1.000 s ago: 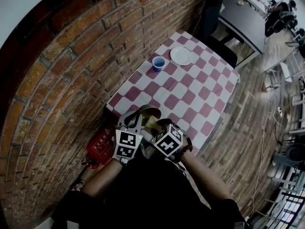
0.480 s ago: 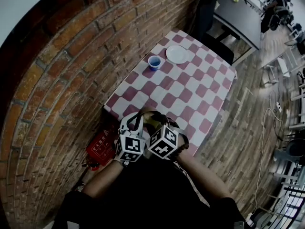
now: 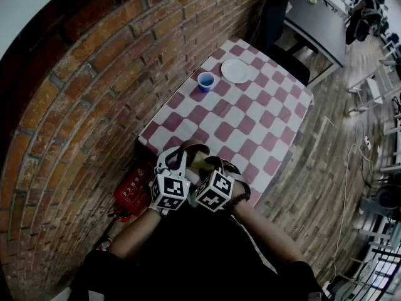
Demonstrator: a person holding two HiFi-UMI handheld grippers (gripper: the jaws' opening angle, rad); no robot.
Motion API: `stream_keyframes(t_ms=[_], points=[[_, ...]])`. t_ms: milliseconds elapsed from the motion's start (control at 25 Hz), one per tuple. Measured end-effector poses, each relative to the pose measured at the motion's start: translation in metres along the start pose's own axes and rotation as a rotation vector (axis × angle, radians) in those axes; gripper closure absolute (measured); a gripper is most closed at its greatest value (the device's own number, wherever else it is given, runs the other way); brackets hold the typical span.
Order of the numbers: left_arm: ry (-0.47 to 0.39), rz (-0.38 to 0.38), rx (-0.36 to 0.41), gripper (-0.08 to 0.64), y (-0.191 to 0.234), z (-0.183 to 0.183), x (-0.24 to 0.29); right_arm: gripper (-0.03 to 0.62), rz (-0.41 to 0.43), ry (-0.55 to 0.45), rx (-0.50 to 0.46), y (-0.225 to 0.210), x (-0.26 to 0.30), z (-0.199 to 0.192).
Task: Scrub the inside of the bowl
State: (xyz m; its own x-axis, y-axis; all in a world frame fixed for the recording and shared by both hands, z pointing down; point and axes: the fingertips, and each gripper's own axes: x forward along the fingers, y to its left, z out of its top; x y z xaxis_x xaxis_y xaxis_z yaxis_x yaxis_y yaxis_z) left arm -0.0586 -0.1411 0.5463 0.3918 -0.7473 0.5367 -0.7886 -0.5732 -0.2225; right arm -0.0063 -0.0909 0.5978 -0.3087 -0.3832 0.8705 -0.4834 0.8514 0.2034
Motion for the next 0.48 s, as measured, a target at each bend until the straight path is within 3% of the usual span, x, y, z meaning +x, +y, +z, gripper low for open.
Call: stream_keyframes(t_ms=[200,480], points=[[0.013,-0.017,0.002,0.525,-0.01,-0.004,0.002,0.437,-0.071,-0.053,0.036,-0.021,-0.007,0.019],[-0.005,-0.03,-0.001,0.526,-0.01,0.005,0.003,0.437,-0.029,-0.059,-0.103,0.002,-0.005,0.028]])
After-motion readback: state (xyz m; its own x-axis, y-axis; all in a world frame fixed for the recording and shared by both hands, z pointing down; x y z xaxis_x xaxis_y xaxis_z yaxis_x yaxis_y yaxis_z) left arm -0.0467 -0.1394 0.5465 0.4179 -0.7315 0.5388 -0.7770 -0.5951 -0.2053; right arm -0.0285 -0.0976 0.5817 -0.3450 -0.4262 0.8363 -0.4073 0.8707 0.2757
